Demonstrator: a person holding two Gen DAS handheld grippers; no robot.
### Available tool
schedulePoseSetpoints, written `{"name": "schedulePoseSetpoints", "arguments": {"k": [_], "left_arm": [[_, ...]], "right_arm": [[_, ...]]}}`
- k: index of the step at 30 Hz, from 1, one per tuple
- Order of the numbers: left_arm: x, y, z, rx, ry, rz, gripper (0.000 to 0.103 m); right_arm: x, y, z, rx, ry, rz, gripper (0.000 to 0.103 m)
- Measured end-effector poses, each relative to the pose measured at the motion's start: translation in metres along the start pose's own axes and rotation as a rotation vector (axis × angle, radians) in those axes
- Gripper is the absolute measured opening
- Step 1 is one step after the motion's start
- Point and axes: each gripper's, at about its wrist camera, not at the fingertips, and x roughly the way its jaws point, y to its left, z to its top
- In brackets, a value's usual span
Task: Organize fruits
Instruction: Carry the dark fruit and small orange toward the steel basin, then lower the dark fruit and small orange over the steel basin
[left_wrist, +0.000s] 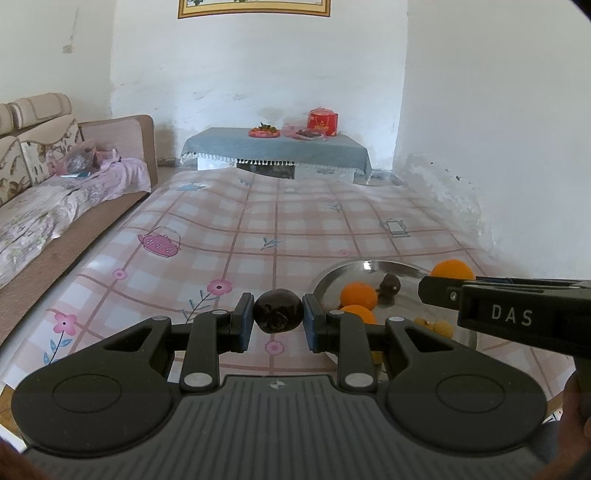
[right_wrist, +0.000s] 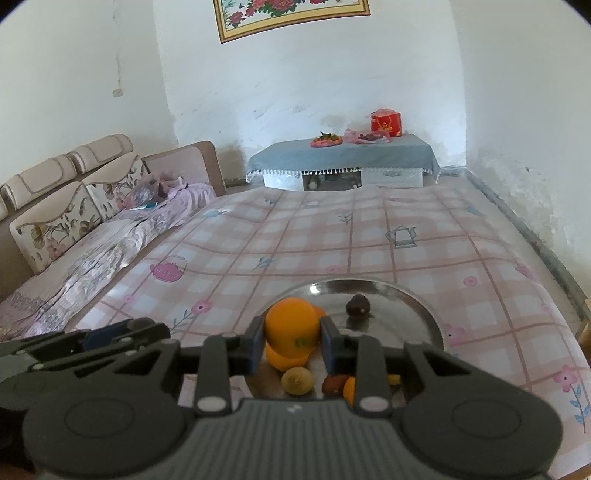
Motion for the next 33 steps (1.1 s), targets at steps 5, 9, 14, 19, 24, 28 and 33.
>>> {"name": "schedulePoseSetpoints", "arguments": {"k": [5,9,14,19,24,28,33], "left_arm": [[0.0,0.001,-0.001,0.007,-0.001,-0.01,0.031],[0.0,0.003,-0.001,0.012,0.001,-0.017,0.031],[0.002,0.004,0.0,0.018,0.001,-0.024,0.031],[0.005,0.006,0.001,0.026,0.001,-0.032,0.031],[0.007,0.005,0.001,0.036,0.003,-0.041,0.031],[0.009,0.004,0.002,0.041,0.004,-0.047,0.031],[0.012,0.004,0.002,0.049,0.003,-0.056,0.031]], "right_arm": [[-0.001,-0.002,0.002,0.003,-0.005,-0.008,0.029],[-0.002,-0.005,0.002,0.008,-0.01,-0.014,0.029],[-0.003,-0.008,0.003,0.014,-0.014,-0.022,0.029],[-0.003,-0.011,0.003,0.021,-0.018,-0.028,0.029],[-0.004,-0.014,0.004,0.028,-0.023,-0.037,0.029],[-0.005,-0.019,0.004,0.034,-0.025,-0.043,0.029],[-0.005,-0.023,0.004,0.042,-0.028,-0.054,0.029]]}}
